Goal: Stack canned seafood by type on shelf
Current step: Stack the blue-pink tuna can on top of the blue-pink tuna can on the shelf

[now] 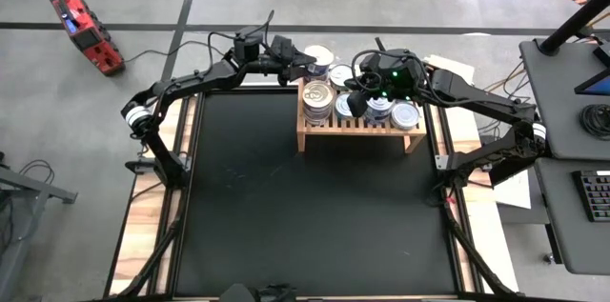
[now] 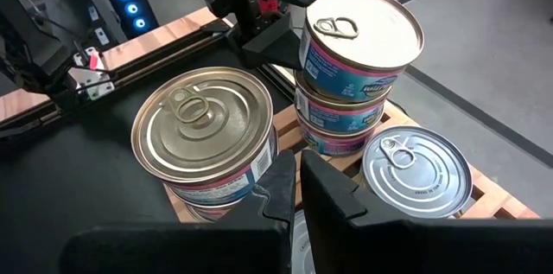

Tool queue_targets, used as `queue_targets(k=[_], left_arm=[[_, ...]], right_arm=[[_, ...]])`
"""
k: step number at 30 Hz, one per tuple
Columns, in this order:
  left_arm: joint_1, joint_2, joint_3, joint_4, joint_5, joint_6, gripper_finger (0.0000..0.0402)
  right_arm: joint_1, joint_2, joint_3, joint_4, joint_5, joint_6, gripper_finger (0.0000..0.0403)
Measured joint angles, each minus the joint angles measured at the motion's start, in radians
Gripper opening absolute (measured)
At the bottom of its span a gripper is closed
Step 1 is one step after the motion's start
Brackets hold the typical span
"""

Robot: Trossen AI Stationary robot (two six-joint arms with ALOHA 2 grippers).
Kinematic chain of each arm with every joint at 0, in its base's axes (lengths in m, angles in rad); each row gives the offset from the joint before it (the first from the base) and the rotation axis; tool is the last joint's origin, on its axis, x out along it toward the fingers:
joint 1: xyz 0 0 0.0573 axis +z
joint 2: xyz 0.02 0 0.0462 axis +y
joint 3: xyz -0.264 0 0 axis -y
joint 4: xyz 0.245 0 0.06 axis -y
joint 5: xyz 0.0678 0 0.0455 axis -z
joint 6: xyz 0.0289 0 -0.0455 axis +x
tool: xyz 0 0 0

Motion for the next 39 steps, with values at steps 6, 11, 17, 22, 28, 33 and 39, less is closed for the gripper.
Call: queue_targets(k=[6, 11, 17, 22, 28, 33, 39], left_arm=[[0.000, 0.000, 0.000, 0.000, -0.001, -0.001, 0.0323], [0.000, 0.000, 0.000, 0.000, -0.010, -0.001, 0.0323], [-0.002, 0.000, 0.000, -0.001, 0.000, 0.023, 0.0323], [-0.002, 0.000, 0.000, -0.003, 0.023, 0.000, 0.0323], [-0.002, 0.000, 0.000, -0.004, 0.048, -0.036, 0.0323], [-0.002, 0.000, 0.000, -0.005, 0.051, -0.039, 0.0323], [-0.001, 0.000, 0.000, -0.005, 0.048, -0.030, 0.0323]], right_arm=[[0.000, 0.000, 0.000, -0.003, 0.000, 0.000, 0.0013], [0.000, 0.000, 0.000, -0.003, 0.000, 0.000, 0.0013], [0.000, 0.000, 0.000, -0.004, 0.000, 0.003, 0.0013], [0.000, 0.000, 0.000, -0.004, 0.000, 0.003, 0.0013], [0.000, 0.000, 0.000, -0.004, 0.000, 0.004, 0.0013], [0.000, 0.000, 0.000, -0.005, 0.000, 0.013, 0.0013], [0.000, 0.000, 0.000, -0.009, 0.000, 0.023, 0.0013]])
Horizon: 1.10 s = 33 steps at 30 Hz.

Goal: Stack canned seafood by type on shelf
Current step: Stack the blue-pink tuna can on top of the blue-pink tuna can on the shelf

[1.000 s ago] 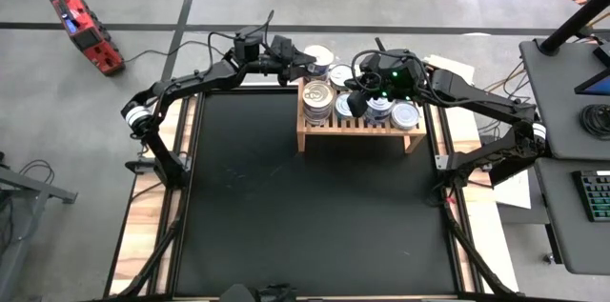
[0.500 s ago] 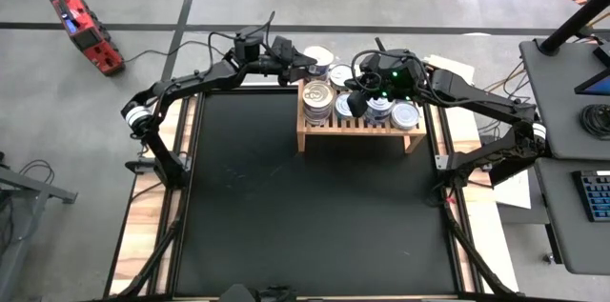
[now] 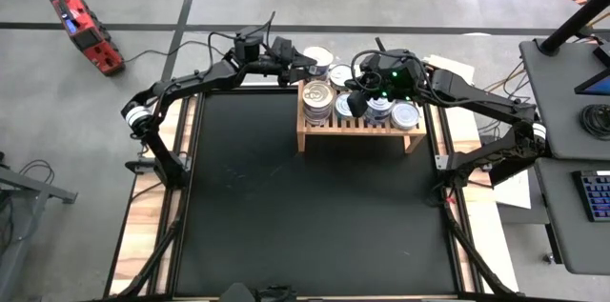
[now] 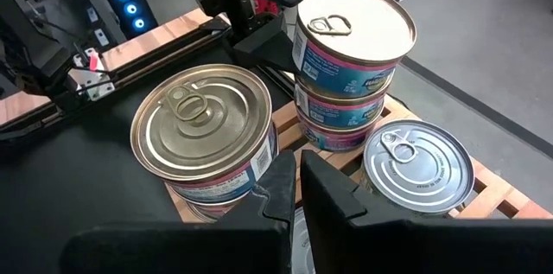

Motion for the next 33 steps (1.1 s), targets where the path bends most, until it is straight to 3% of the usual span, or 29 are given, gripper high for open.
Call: queue_targets(k=[9, 16, 28, 33], left_arm=[[-0.001, 0.000, 0.000, 0.000, -0.007, 0.002, 0.0323], [-0.002, 0.001, 0.000, 0.001, -0.076, 0.002, 0.0323], [-0.002, 0.001, 0.000, 0.001, -0.077, -0.019, 0.0323], [0.004, 0.001, 0.000, -0.007, -0.030, -0.062, 0.0323]], right_arm=[[0.000, 0.000, 0.000, -0.001, 0.006, 0.006, 0.0013], [0.000, 0.000, 0.000, -0.009, 0.014, 0.007, 0.0013], [0.000, 0.000, 0.000, -0.009, 0.029, 0.007, 0.0013], [0.000, 0.000, 0.000, -0.009, 0.029, 0.007, 0.0013]])
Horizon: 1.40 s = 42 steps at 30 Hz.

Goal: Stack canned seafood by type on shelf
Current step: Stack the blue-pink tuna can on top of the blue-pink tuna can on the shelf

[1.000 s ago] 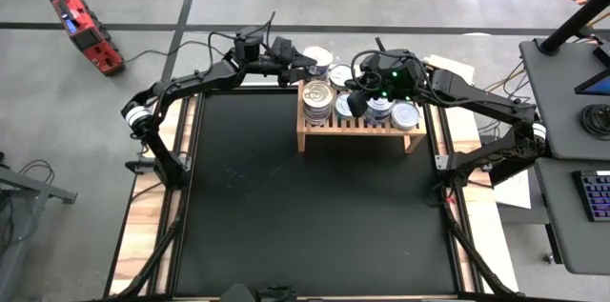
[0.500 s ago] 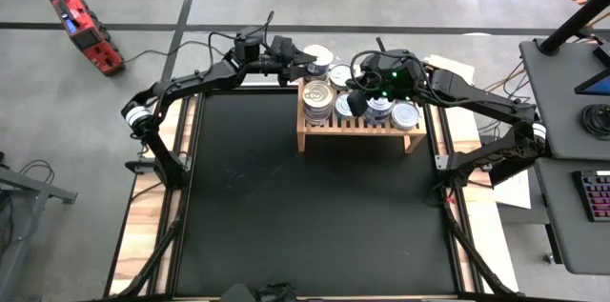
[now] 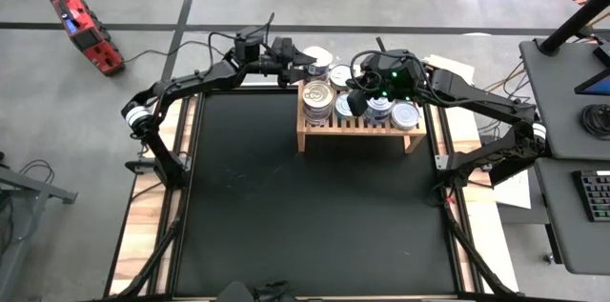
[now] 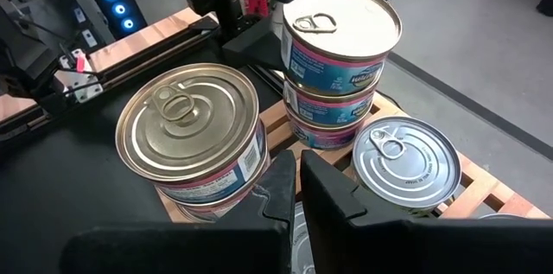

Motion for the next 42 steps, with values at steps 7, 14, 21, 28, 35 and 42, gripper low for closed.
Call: queue_targets(k=[7, 14, 21, 28, 35, 42], left_arm=[[0.001, 0.000, 0.000, -0.001, 0.015, -0.047, 0.0323], [0.004, 0.000, 0.000, 0.003, 0.030, -0.107, 0.0323], [0.006, -0.001, 0.000, 0.004, 0.047, -0.144, 0.0323], [0.012, -0.001, 0.000, 0.005, 0.060, -0.157, 0.0323], [0.021, -0.001, 0.000, 0.005, 0.055, -0.090, 0.0323], [0.020, -0.001, 0.000, 0.002, 0.053, 0.005, 0.0323]], right_arm=[[0.000, 0.000, 0.000, -0.001, 0.000, 0.010, 0.0013], [0.000, 0.000, 0.000, -0.004, -0.001, 0.032, 0.0013], [0.000, 0.000, 0.000, -0.006, -0.001, 0.049, 0.0013], [0.000, 0.000, 0.000, -0.006, -0.001, 0.051, 0.0013], [0.000, 0.000, 0.000, -0.006, -0.001, 0.052, 0.0013], [0.000, 0.000, 0.000, -0.006, -0.001, 0.052, 0.0013]])
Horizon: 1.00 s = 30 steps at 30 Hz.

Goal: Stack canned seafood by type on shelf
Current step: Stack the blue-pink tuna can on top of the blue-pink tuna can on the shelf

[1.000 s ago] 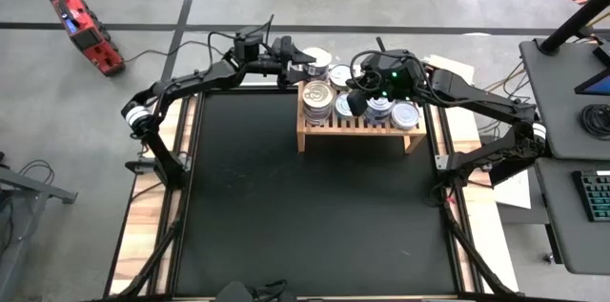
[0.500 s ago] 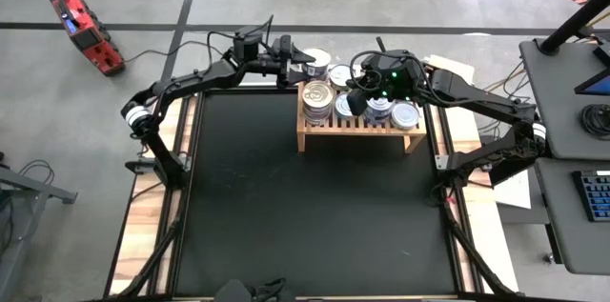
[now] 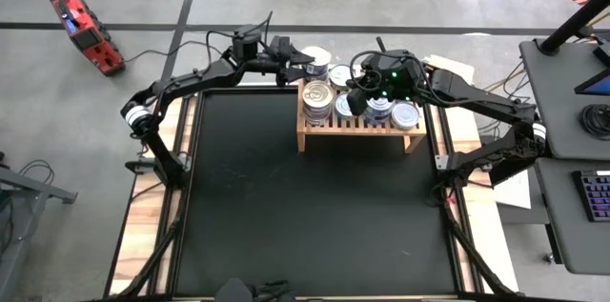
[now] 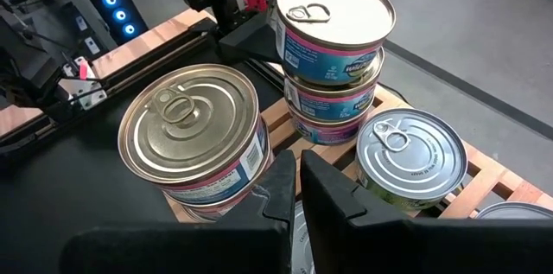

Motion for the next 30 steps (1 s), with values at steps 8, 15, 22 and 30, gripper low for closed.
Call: queue_targets(k=[8, 15, 22, 30], left_arm=[[-0.001, 0.000, 0.000, -0.001, -0.012, 0.003, 0.0323], [-0.002, 0.000, 0.000, -0.007, -0.053, 0.006, 0.0323], [-0.003, 0.000, 0.000, -0.007, -0.002, 0.008, 0.0323], [-0.002, 0.002, 0.000, -0.007, -0.003, 0.006, 0.0323]], right_arm=[[0.000, 0.000, 0.000, 0.000, 0.000, -0.001, 0.0013], [0.000, 0.000, 0.000, 0.000, 0.000, 0.000, 0.0013], [0.000, 0.000, 0.000, -0.001, 0.000, 0.010, 0.0013], [0.000, 0.000, 0.000, -0.032, 0.000, 0.009, 0.0013]])
